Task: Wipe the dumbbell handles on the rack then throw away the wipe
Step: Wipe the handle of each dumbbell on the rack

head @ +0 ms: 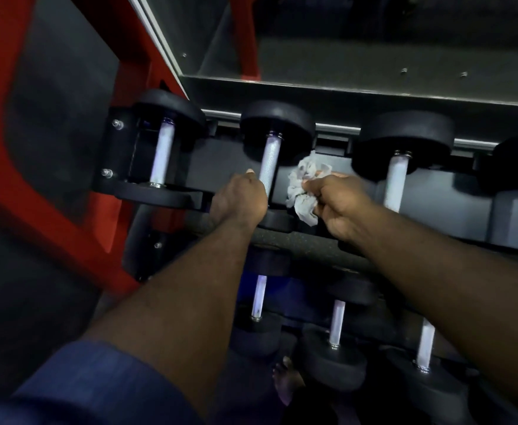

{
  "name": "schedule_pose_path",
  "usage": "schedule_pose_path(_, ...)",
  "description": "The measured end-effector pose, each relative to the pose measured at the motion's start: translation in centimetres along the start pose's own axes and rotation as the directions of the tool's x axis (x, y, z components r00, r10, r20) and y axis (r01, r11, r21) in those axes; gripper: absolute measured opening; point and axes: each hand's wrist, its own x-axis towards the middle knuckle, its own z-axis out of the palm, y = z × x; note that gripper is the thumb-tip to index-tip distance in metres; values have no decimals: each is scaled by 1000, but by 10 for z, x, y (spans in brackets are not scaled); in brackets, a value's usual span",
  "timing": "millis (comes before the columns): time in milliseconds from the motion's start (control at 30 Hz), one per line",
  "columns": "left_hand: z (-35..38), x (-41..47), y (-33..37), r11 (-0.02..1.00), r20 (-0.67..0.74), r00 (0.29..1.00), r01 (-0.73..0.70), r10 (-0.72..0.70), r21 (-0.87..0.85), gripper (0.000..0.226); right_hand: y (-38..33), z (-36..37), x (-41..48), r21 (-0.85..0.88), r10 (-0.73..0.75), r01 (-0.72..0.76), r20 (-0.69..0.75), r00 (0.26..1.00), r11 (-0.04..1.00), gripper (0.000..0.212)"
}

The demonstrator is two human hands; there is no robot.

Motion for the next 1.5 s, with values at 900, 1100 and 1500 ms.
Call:
schedule_pose_path(900, 2, 3, -3, 988, -19, 989, -145, 146, 48, 55, 30, 36, 30, -651, -214, 154, -14, 977, 743, 15)
schedule_pose_path(1100, 2, 1, -3, 991, -23, 991, -129, 129, 27, 62, 30, 49, 36, -552, -210, 89, -160, 965, 829, 7)
schedule_pose_path(1500, -2, -1, -1, 993, 5, 993, -114, 114, 0, 63, 39, 52, 39, -615, -252, 144, -91, 963, 775, 3)
